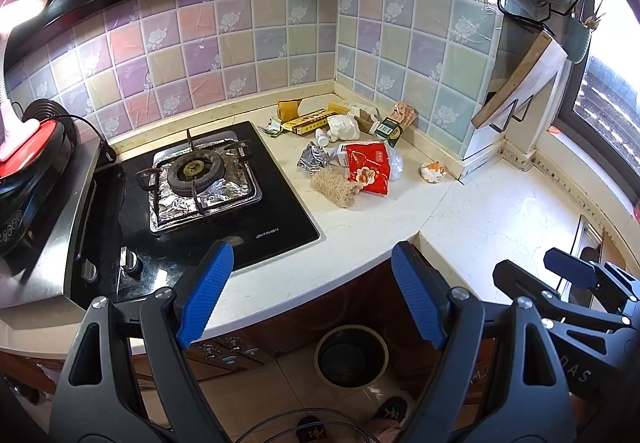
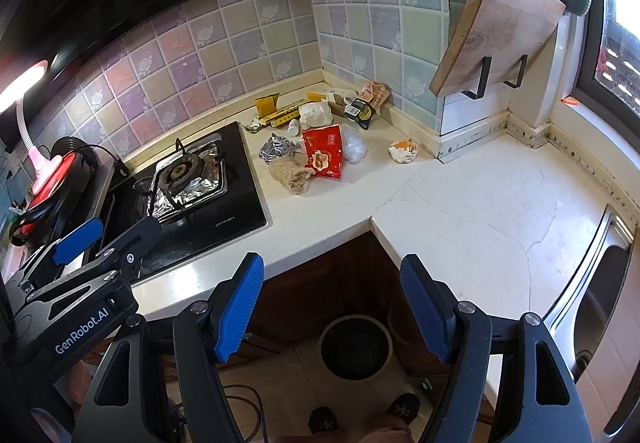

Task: Collect trash

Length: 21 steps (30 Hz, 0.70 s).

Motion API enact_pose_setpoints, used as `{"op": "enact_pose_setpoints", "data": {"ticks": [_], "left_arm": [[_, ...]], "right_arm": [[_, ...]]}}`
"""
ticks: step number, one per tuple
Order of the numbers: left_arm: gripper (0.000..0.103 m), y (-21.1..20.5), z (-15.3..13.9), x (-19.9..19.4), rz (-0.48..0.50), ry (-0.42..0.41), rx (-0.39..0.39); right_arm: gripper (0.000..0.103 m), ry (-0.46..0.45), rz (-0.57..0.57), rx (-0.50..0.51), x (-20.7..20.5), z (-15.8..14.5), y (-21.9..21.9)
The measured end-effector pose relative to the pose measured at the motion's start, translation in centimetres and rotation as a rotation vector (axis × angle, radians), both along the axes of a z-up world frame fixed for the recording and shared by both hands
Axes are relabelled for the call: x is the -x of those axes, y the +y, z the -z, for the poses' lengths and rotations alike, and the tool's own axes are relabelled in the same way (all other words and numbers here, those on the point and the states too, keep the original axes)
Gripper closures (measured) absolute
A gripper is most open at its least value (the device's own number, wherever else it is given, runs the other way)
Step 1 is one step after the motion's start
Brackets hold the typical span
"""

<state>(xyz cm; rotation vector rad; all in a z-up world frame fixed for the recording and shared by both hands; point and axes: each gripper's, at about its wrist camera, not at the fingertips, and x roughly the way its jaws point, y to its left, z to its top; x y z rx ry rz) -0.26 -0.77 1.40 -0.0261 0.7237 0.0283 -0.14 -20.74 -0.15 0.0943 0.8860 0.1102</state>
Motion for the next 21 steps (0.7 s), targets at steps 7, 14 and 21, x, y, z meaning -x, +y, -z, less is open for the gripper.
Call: {"op": "enact_pose_setpoints", "data": {"ticks": [7, 14, 21], "left_arm": [[0.023, -0.1, 0.0, 0.0, -0.001, 0.000, 0.000], [0.023, -0.5, -0.1, -0.1, 0.002, 0.000, 0.002], [0.023, -1.3, 0.2, 0.7, 0.015, 0.002, 0.005]], "right_arm": [[0.032, -0.002, 0.002, 0.001, 0.2, 0.2, 0.1], [0.032, -0.002, 0.004, 0.004, 0.3, 0.0, 0.0], [0.032, -0.003, 0.012, 0.013, 1.2, 0.1, 0.1]]}}
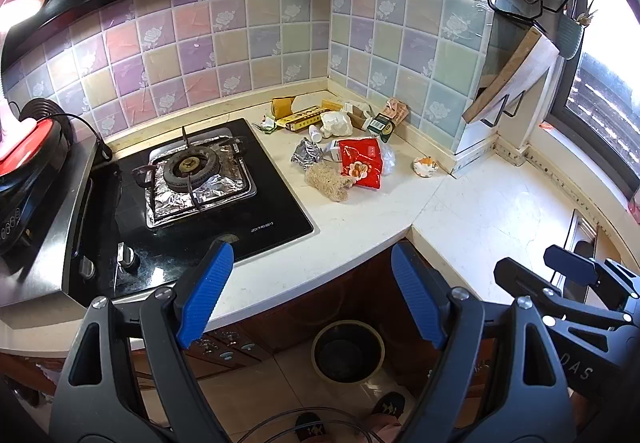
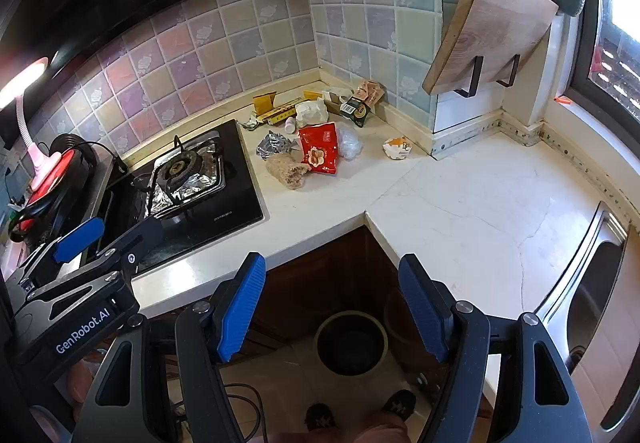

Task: Collect trash

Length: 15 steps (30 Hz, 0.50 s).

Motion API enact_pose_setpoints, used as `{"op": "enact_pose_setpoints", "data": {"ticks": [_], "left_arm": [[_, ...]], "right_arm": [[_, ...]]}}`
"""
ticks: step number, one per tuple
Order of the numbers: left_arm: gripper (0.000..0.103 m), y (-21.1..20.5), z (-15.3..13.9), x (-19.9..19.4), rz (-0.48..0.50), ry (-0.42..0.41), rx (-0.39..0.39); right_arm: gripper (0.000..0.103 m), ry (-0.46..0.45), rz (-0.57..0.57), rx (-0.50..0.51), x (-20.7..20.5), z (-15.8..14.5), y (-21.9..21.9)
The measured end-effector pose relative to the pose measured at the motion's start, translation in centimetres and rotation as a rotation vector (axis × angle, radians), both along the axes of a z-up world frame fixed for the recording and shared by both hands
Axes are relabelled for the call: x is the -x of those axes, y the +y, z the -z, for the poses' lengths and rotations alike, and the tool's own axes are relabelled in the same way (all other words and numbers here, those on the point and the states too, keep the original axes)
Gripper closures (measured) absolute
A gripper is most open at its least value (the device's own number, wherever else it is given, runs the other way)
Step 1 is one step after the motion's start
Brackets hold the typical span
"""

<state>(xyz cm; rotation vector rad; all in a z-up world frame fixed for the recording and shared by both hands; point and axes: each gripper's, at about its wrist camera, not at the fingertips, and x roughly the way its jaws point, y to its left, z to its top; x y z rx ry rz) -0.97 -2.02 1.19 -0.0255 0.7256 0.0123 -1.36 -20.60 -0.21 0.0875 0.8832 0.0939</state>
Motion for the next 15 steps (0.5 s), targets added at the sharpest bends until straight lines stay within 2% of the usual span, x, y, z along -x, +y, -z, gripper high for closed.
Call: {"op": "enact_pose_setpoints", "data": {"ticks": [15], "left_arm": [[0.023, 0.3, -0.3, 0.4, 0.017, 0.000, 0.020]], "right_arm": [[0.032, -0.007, 0.028, 0.013, 1.6, -0.5, -0.1]]}}
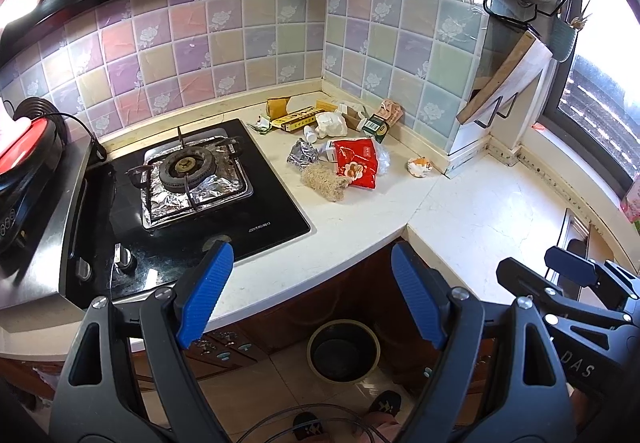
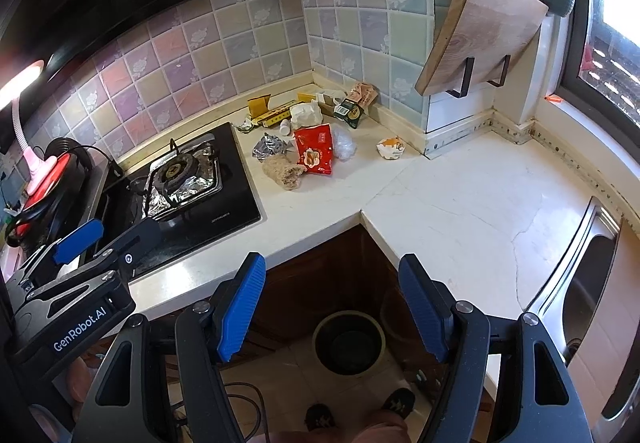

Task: Collect trash

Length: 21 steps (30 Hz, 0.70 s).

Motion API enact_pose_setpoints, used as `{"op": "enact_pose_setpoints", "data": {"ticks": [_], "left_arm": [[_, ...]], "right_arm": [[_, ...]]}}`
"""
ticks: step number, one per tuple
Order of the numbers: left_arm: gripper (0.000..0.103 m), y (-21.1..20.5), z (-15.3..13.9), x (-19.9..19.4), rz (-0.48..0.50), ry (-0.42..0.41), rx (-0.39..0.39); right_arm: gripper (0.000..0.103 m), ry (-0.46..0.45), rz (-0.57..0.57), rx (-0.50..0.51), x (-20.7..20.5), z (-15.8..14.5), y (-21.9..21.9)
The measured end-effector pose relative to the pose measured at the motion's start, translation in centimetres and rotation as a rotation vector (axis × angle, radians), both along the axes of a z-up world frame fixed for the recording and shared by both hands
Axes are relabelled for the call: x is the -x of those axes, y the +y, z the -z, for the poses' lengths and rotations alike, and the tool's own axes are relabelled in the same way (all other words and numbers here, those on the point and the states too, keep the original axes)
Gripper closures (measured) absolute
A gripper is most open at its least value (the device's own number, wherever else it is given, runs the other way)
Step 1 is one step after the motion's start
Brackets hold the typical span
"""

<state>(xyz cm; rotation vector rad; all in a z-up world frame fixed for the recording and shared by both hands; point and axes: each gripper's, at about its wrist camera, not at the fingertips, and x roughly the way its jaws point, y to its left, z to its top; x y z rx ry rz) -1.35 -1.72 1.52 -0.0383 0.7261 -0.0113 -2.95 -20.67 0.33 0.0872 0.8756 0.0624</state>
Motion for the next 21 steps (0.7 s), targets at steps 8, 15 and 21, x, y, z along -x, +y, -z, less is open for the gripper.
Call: {"op": "enact_pose_setpoints", "data": {"ticks": [8, 15, 21], "left_arm": [[0.023, 1.3, -0.6, -1.0, 0.011, 0.002, 0.053], [0.023, 2.4, -1.0, -2.8, 0.033, -0.001, 0.061], [0.023, 3.2, -0.5, -6.3, 0.032, 0.029, 0.052]], "right_arm": [[0.032, -0.027, 0.015, 0.043, 0.3, -1.5, 0.9], [0.032, -0.053, 0.039, 0.084, -0.2, -3.2, 1.1], [0.032, -0.074, 0.056, 0.130, -2.0, -4.2, 1.0]]}}
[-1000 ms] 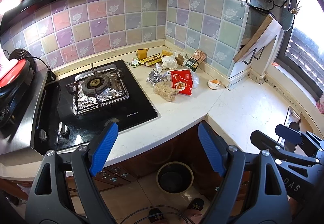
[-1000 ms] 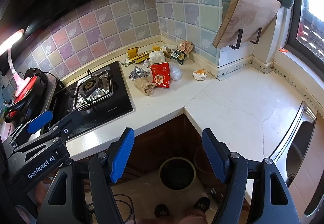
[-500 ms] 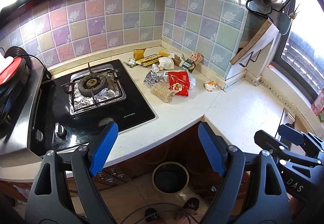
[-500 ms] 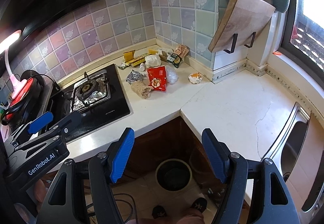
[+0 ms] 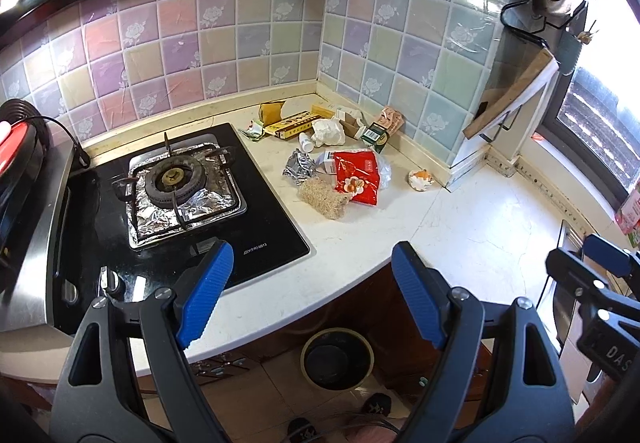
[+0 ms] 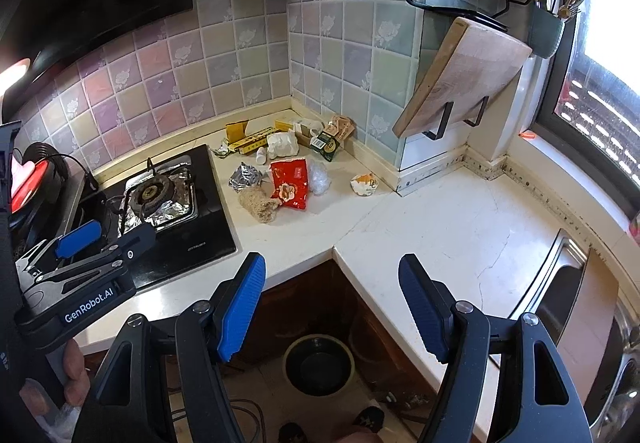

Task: Collect trash
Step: 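Grasp the red snack bag with the right tool while the left tool grasps the noodle block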

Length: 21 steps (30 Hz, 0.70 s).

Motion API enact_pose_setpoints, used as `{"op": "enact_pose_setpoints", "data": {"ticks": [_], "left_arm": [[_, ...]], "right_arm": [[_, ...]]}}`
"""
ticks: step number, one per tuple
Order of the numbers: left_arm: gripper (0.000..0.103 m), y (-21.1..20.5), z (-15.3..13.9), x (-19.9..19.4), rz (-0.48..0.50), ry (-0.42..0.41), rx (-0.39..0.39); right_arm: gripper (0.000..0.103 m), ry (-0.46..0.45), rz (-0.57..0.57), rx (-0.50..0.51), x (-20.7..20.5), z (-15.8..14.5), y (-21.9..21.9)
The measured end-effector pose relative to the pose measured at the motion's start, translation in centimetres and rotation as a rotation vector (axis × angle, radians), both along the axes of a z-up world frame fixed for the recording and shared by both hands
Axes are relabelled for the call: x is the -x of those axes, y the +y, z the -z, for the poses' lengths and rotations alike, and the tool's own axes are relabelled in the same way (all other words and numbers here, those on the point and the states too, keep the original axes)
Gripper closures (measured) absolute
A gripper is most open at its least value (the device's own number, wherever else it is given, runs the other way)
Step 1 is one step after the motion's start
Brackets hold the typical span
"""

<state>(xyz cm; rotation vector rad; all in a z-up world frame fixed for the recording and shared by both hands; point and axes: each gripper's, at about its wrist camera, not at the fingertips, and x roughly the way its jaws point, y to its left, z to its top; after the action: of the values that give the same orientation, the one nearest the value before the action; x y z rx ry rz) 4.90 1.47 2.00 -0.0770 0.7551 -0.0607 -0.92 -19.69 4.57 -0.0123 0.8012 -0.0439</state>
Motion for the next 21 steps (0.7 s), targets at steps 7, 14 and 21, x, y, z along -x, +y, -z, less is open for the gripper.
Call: {"op": "enact_pose_setpoints", "data": {"ticks": [7, 14, 21], "left_arm": [[0.023, 0.7, 1.5, -5.8, -0.030, 0.049, -0.008], [0.023, 0.2, 4.5, -12.9, -0.056, 0.150, 0.015], [0.023, -0.7, 10.3, -20.8, -0.112, 0.277, 0.065]], "right_arm": [[0.032, 0.022, 0.013, 0.025, -5.6, 0.9, -1.9], [0.032, 0.076, -0.010, -0.020, -15.3, 6.3, -5.0], [0.040, 0.201, -0.128, -0.142, -25.7, 14.4, -5.9]]}}
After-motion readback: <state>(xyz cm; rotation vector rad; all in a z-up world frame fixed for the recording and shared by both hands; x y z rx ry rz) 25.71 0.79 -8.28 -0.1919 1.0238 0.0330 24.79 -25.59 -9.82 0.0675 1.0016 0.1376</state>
